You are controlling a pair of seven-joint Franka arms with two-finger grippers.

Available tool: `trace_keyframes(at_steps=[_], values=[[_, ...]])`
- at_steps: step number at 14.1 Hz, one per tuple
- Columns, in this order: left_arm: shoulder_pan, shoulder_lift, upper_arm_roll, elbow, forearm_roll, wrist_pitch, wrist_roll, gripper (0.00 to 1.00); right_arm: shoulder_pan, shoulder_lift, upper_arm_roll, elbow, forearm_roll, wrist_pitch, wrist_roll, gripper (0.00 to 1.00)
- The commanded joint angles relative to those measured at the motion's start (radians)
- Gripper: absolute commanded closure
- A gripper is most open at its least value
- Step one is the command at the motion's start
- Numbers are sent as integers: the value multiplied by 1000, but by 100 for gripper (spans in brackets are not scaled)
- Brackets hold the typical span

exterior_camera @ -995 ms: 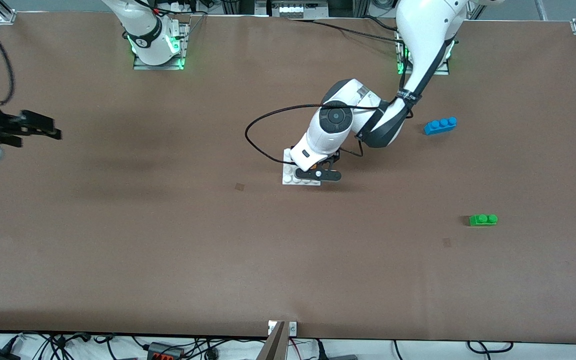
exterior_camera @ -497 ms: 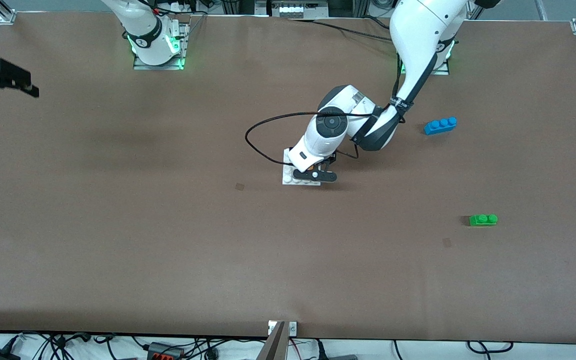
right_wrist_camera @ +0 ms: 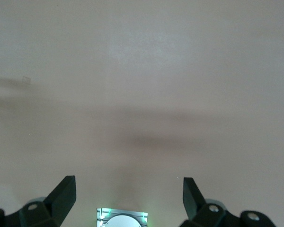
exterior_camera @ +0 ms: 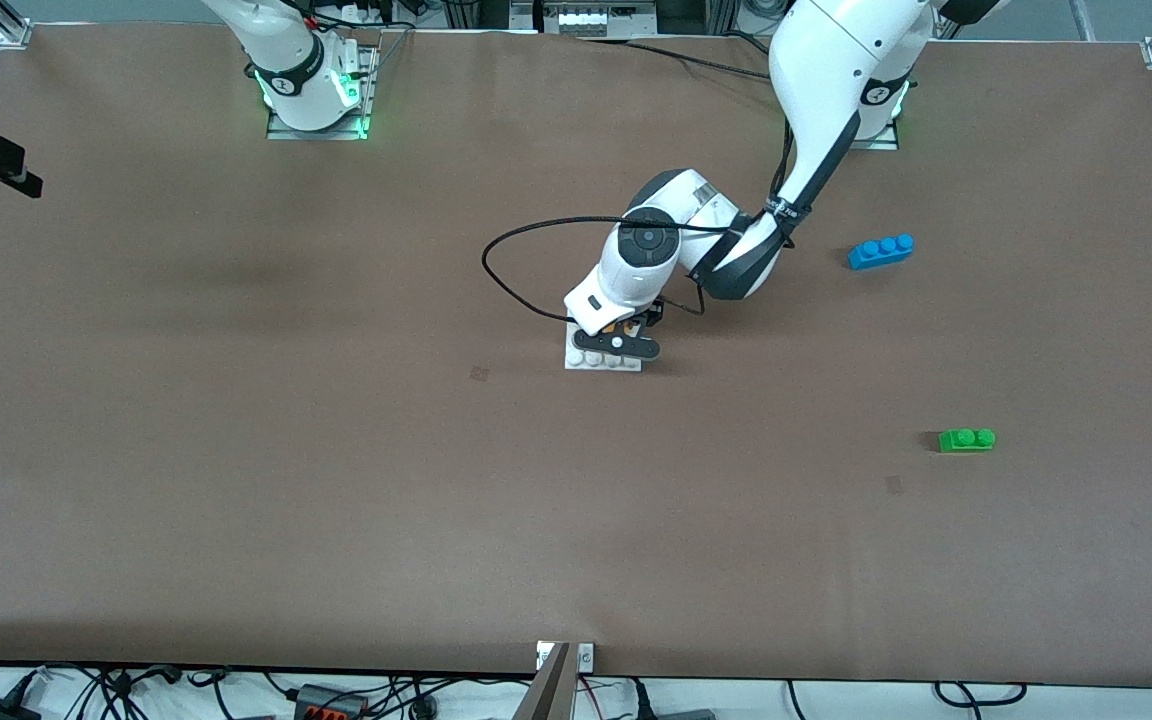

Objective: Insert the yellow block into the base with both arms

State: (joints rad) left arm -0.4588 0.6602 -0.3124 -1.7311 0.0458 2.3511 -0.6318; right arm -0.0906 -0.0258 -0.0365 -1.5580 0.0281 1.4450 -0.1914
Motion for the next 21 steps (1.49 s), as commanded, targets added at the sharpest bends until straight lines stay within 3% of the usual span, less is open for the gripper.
trace_keyframes(at_steps=[1, 3, 8, 11, 19, 20, 21], values=[[5, 10, -7, -7, 25, 20, 12, 51, 8, 6, 18, -2, -33, 32, 20, 0], [5, 15, -7, -7, 25, 20, 12, 50, 15, 6, 32, -2, -80, 45, 20, 0], [3, 24, -11, -25, 25, 42, -5, 51, 8, 29, 24, 1, -66, 44, 21, 0], [5, 16, -31, -47, 23, 42, -19, 51, 11, 30, 24, 3, -16, 58, 21, 0], [12, 22, -33, -56, 22, 48, -20, 51, 8, 29, 24, 1, -14, 46, 21, 0], [12, 21, -33, -56, 22, 48, -20, 42, 8, 29, 23, 1, -14, 48, 21, 0], [12, 21, -33, -54, 22, 48, -20, 6, 6, 29, 23, 1, -14, 51, 21, 0]])
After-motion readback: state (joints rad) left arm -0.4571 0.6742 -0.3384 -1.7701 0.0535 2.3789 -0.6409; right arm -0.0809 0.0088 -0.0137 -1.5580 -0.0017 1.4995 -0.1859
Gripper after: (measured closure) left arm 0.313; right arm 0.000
